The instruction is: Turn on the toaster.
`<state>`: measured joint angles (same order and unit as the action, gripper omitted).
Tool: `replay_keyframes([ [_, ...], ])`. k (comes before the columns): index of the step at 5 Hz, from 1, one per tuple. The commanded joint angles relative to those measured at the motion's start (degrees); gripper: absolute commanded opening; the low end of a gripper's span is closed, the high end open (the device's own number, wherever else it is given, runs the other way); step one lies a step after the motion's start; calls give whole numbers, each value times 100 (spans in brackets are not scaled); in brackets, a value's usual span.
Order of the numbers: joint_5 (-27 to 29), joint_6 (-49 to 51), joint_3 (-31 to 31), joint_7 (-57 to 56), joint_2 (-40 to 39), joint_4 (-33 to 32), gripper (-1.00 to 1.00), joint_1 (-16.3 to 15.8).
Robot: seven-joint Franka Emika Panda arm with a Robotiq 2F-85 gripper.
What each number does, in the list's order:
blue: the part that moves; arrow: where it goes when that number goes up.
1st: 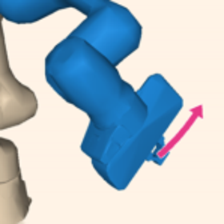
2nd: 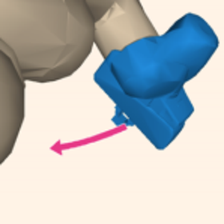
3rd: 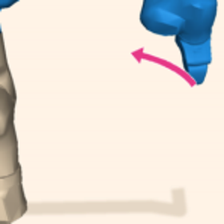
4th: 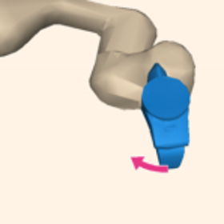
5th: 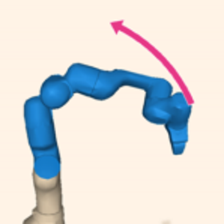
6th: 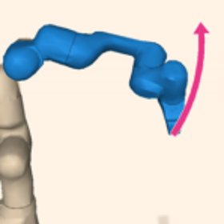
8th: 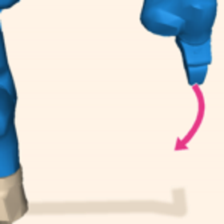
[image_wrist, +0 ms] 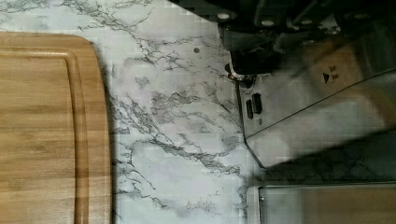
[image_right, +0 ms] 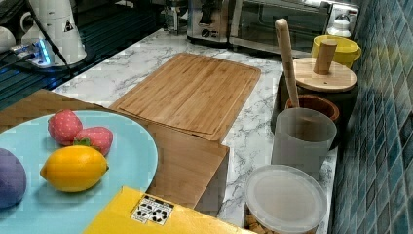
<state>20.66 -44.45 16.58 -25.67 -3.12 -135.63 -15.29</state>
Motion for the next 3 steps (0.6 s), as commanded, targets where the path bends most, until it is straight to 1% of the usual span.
replay_keyframes([
  [1,22,-551,-229,-163,-832,-1150,-100,201],
  [3,1,-556,-162,-148,-834,-1147,-100,271],
])
